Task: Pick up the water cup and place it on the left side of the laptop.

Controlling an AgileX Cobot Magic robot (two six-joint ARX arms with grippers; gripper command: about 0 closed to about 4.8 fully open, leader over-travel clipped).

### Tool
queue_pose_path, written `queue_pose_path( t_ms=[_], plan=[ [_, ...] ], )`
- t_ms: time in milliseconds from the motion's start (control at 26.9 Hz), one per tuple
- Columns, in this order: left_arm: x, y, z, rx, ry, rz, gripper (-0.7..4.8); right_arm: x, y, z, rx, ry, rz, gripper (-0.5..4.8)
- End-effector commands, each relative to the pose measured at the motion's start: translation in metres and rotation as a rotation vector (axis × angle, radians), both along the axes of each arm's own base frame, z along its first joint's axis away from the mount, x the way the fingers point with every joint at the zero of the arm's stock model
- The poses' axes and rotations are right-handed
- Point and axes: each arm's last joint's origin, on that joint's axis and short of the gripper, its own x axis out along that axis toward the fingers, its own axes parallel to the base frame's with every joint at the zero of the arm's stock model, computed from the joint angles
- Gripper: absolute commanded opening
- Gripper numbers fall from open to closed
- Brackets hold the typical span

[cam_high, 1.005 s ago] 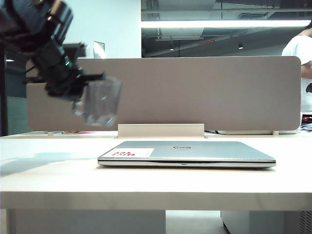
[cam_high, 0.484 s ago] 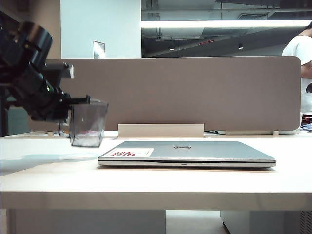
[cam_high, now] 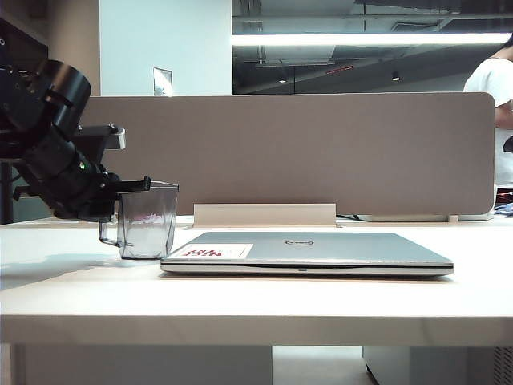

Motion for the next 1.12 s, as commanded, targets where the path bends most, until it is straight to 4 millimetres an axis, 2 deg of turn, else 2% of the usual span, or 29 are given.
queue_pose_path(
  t_ms=[37, 596, 744, 1117],
  plan=[
    [0.0012, -0.0003, -0.0061, 0.009, 0.010, 0.001, -0.06, 0.0004, 0.0000, -0.0001, -0.001, -0.014, 0.000, -0.06],
    [-0.0007, 0.0008, -0.0112, 0.087, 0.052, -0.008, -0.05, 0.0004, -0.0001, -0.0001, -0.001, -0.014, -0.002, -0.06],
    [-0.0014, 0.0007, -0.0124, 0.089, 0.066, -0.010, 0.30, 0.0004, -0.0001, -0.0001, -0.001, -0.014, -0.002, -0.06],
    [-0.0032, 0.0010, -0.0150, 0.097, 0.099, -0.011, 0.31, 0.0004, -0.0001, -0.0001, -0.001, -0.014, -0.002, -0.06]
  ],
)
